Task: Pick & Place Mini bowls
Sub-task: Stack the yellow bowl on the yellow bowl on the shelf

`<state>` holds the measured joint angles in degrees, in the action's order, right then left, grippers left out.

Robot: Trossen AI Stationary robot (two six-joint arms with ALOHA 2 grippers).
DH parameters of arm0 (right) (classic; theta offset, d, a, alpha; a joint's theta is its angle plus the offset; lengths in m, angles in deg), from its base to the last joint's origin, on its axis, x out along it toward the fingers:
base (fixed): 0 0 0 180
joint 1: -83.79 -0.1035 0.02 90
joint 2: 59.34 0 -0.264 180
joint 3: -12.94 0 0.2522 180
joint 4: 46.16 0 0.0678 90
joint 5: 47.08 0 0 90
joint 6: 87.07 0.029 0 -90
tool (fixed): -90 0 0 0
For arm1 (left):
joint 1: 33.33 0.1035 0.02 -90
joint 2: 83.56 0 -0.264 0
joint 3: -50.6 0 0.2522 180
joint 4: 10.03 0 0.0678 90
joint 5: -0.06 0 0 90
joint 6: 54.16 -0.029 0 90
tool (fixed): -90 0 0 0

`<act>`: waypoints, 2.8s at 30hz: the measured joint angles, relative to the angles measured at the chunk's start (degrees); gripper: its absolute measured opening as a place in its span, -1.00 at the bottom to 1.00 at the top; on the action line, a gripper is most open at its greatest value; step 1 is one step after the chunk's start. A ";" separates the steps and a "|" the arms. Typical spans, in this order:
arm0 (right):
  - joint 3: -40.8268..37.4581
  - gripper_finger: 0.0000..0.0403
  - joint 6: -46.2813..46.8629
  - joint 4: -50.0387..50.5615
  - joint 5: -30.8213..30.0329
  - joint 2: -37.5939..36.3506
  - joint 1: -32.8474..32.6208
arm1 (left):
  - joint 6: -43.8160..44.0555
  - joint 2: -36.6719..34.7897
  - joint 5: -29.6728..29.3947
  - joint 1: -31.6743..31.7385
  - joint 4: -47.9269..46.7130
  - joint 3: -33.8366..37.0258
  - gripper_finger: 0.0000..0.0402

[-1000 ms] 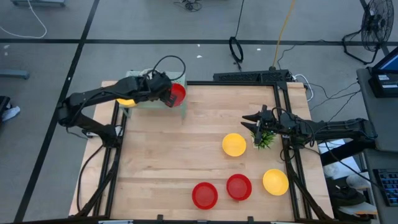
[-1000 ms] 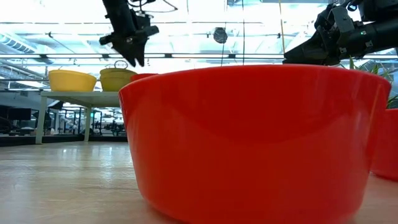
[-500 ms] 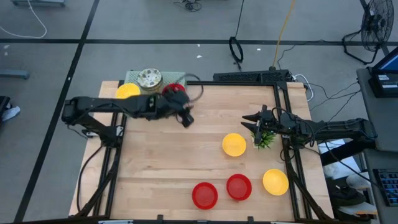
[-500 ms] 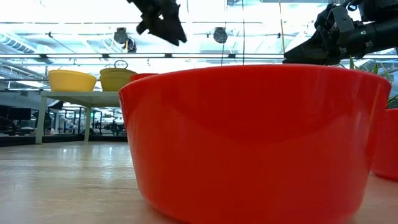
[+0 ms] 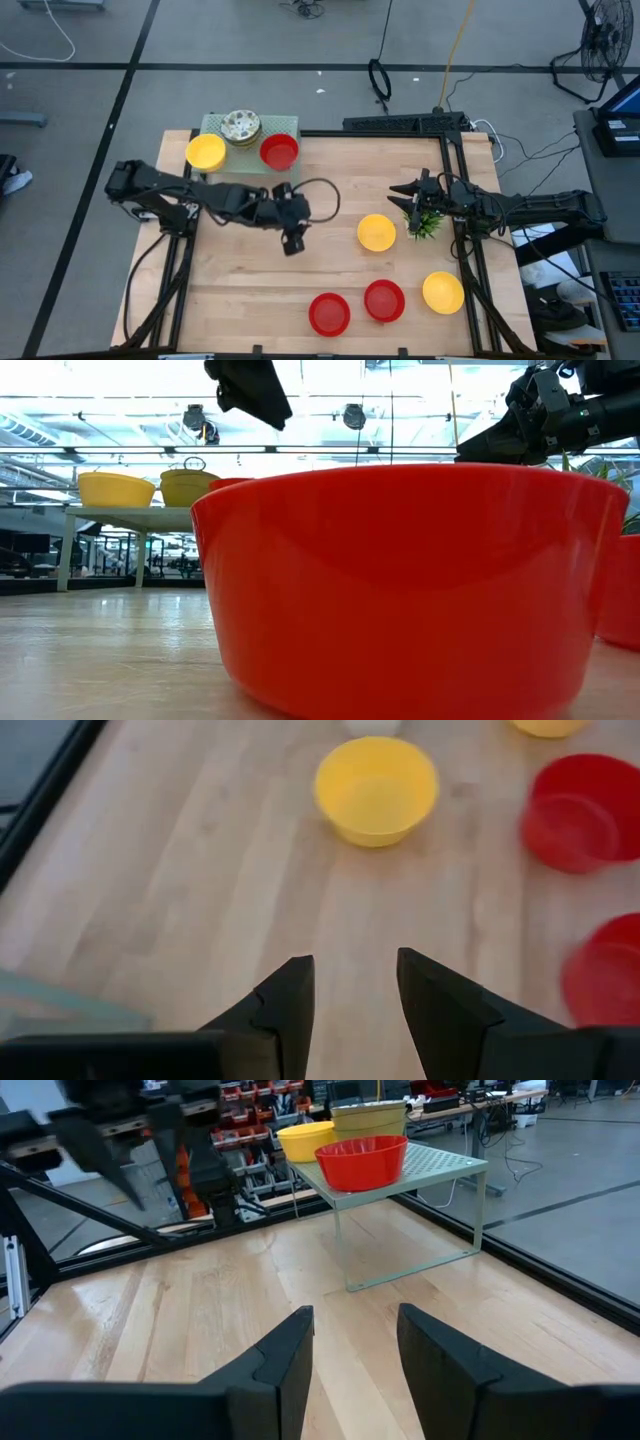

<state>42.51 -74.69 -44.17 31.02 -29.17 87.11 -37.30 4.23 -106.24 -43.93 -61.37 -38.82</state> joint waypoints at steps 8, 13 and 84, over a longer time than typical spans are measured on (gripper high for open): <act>0.00 -0.32 0.00 0.00 -0.02 0.00 0.02 | 2.98 -0.10 -0.04 -4.90 1.40 0.00 -0.25; 0.00 -0.32 -0.02 -1.69 -0.02 0.03 0.02 | 3.43 -0.10 -0.04 -6.51 1.37 0.00 -0.25; 34.38 -0.19 25.96 28.08 16.12 57.94 -11.72 | 5.73 -0.19 8.83 0.07 -8.49 -0.07 -0.26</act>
<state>76.89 -48.73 -16.09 47.14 28.77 75.39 -31.57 4.04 -97.41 -43.85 -69.86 -38.89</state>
